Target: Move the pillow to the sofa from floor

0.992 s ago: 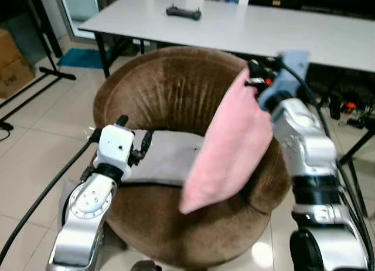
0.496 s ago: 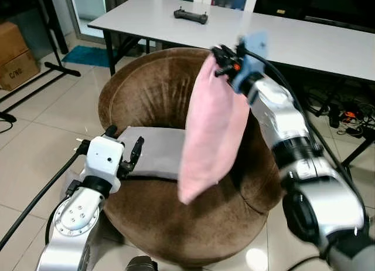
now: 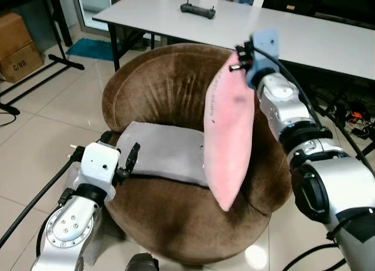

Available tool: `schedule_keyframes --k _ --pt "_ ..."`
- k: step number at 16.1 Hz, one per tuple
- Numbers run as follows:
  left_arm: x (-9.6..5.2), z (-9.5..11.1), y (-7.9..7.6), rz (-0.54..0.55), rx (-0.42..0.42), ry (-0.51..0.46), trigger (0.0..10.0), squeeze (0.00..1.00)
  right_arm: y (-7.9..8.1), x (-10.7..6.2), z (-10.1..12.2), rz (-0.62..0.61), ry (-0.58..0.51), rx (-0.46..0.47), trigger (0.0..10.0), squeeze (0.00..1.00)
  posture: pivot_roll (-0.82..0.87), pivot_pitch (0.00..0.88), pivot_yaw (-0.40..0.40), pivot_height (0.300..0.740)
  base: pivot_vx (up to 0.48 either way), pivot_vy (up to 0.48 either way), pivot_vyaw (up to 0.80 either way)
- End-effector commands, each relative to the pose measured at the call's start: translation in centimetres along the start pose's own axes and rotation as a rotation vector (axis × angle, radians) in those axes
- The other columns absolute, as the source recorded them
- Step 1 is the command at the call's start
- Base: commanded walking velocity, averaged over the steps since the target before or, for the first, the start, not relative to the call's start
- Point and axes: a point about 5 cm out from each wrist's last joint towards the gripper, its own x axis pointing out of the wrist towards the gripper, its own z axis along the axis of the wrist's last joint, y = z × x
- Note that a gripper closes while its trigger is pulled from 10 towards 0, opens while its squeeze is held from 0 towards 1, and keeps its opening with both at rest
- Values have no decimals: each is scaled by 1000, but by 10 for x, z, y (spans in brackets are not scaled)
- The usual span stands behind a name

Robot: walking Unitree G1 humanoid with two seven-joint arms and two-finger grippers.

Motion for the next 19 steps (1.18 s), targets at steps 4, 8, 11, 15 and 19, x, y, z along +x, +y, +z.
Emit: schedule_keyframes --k 4,8,11,15,19 --pt "-2 4 6 -4 25 8 10000 0 -45 -10 -8 -212 32 -100 10000 0 294 0 -85 740 0 0 0" --pt "0 6 7 -15 35 7 10000 0 -85 -24 -16 -385 81 -164 10000 0 296 0 -69 740 0 0 0" --pt "0 6 9 -19 40 7 10000 0 -88 -25 -16 -387 83 -112 10000 0 290 0 -66 740 0 0 0" --pt "1 7 7 -26 40 1 10000 0 -55 -29 -52 -236 198 -97 10000 0 299 0 -69 740 0 0 0" --pt "0 8 5 -30 40 0 10000 0 -33 -42 -88 -138 322 -127 10000 0 311 0 -74 740 0 0 0"
